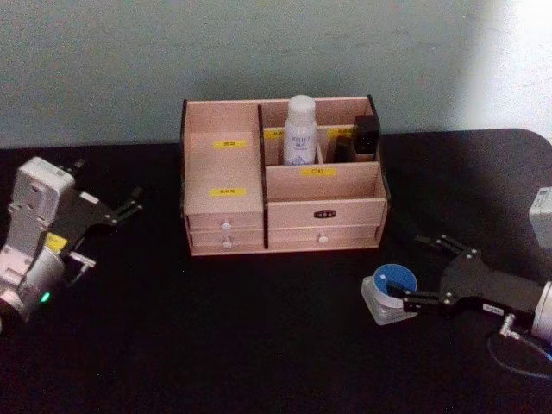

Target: Pick up the facial cleanser and watermelon frost from the table and place them into the tiered storage box.

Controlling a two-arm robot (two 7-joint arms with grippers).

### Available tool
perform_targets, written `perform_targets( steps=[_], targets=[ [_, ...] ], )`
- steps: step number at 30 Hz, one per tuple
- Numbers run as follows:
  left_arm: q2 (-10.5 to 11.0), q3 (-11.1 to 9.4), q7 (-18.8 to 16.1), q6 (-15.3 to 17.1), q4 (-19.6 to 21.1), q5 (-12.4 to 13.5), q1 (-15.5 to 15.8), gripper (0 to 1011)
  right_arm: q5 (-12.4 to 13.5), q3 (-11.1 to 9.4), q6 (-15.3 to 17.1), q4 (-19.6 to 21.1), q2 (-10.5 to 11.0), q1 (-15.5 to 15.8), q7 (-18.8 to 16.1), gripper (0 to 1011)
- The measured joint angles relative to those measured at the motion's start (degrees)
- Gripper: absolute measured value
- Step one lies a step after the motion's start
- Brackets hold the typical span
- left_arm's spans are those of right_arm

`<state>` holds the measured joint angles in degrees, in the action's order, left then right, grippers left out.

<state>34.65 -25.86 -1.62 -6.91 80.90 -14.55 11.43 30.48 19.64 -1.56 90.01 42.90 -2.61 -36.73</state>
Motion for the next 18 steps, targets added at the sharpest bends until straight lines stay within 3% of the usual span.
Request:
perform_targets(
  steps=[18],
  targets=[
    [0.00,0.00,0.00,0.00,0.00,0.00,0.00,1001,-0.01,0.99,1.00,-4.11,-1.43,-0.59,-0.46,1000]
  ],
)
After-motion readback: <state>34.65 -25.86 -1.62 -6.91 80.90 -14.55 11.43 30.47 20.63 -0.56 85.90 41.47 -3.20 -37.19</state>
